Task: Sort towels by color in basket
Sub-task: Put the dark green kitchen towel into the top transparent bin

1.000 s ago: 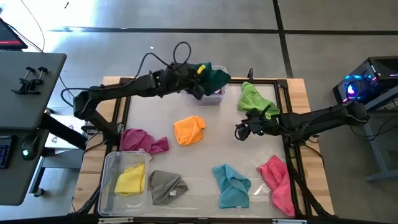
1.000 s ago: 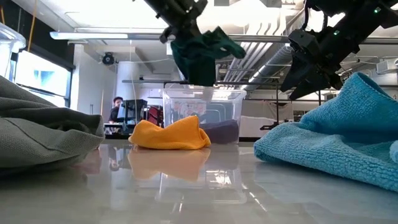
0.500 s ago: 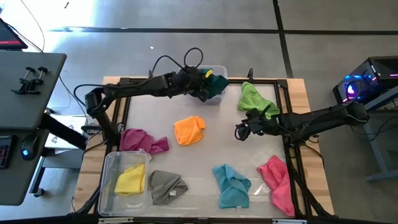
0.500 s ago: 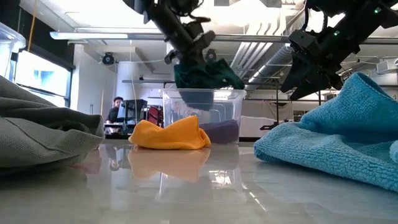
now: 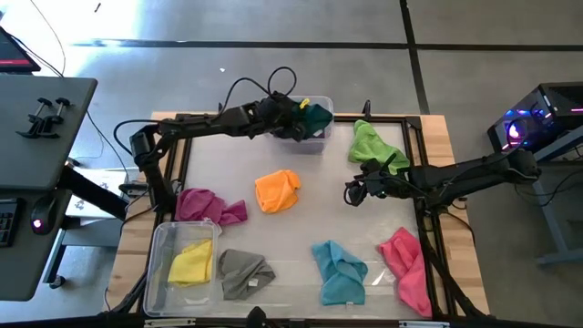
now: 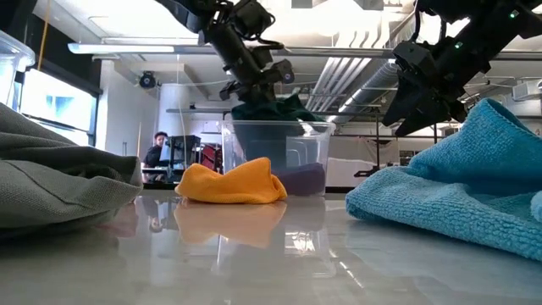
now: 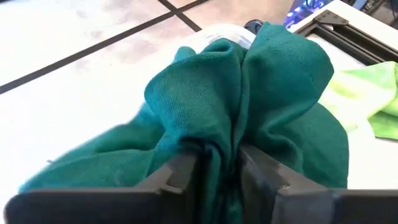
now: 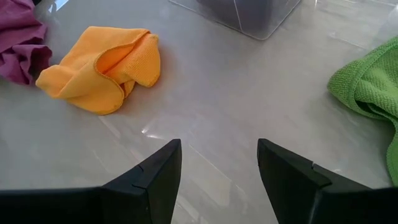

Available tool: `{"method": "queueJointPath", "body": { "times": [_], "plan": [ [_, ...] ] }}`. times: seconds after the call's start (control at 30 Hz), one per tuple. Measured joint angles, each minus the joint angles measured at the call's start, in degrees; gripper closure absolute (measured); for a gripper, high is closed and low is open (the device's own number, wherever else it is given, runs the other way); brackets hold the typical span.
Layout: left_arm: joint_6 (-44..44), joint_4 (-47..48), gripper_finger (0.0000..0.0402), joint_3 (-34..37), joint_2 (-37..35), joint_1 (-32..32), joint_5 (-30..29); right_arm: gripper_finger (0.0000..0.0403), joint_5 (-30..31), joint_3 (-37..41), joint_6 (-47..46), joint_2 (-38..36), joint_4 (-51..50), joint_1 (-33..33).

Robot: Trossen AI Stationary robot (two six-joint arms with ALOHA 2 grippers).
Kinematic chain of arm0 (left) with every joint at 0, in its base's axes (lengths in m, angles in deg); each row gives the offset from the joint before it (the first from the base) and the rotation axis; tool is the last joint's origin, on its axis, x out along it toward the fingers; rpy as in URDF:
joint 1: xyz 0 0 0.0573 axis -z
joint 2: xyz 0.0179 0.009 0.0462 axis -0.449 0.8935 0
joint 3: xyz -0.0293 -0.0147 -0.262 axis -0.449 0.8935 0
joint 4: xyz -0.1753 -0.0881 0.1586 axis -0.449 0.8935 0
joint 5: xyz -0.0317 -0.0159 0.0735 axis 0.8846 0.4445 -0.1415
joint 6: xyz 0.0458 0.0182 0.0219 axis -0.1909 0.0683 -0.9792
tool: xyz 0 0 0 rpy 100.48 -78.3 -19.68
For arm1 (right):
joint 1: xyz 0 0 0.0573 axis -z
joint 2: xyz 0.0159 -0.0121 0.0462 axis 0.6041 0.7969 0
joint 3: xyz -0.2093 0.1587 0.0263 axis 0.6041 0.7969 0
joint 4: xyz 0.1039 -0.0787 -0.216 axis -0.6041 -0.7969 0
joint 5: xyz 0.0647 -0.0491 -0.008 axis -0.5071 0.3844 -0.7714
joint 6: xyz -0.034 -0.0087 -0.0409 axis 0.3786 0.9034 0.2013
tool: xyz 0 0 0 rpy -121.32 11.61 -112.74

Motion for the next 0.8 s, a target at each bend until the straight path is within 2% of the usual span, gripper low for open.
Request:
{"method": "queueJointPath", "body": {
  "times": [0.37,0.6,0.8],
  "plan": [
    [0.0,0.03,0.0238,0.0,0.0,-0.27,0.55,0.0199,-0.01,0.0,0.0,0.0,0.0,0.0],
    [0.5,0.07,0.0217,0.0,0.0,-0.27,0.54,0.0199,-0.03,0.0,0.0,0.0,0.0,0.0],
    [4.21,0.04,0.0209,0.0,0.0,-1.02,1.94,0.0199,-0.05,0.0,0.0,0.0,0.0,0.0]
  ]
}}
